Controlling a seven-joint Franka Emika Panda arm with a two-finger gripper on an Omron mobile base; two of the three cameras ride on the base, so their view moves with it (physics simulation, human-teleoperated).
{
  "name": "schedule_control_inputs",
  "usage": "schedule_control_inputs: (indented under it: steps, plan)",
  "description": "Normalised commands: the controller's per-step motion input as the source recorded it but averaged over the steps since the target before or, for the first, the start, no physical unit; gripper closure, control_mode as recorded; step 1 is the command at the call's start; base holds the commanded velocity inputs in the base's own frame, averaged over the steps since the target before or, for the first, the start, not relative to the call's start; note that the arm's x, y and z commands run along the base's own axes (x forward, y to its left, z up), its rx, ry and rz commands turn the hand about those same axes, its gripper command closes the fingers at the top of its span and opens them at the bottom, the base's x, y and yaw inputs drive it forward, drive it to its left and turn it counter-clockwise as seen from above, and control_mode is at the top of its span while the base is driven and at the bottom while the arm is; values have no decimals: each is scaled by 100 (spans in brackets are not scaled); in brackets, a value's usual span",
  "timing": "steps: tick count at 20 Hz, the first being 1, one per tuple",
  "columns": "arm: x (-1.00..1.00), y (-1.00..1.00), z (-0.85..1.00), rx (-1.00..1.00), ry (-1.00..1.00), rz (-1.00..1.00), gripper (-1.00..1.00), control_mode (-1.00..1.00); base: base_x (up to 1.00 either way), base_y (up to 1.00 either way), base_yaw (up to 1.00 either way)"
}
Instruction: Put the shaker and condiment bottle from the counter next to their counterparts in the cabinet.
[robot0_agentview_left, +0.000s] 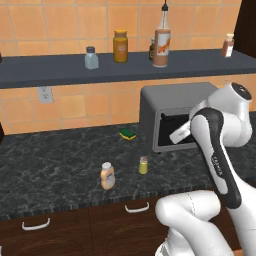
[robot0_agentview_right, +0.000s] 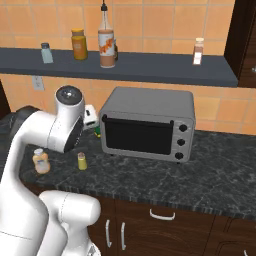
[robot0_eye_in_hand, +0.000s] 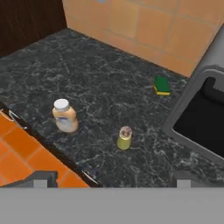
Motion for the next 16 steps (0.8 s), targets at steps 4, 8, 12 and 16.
schedule_control_inputs:
  steps: [4, 8, 12, 16]
  plan:
    - [-7, -14, -40, 0, -45, 20, -100, -100, 0, 0, 0]
    - [0, -1, -47, 0, -30, 39, -100, -100, 0, 0, 0]
    - [0, 0, -55, 0, -14, 43, -100, -100, 0, 0, 0]
    - [-1, 0, -62, 0, -7, 20, -100, -100, 0, 0, 0]
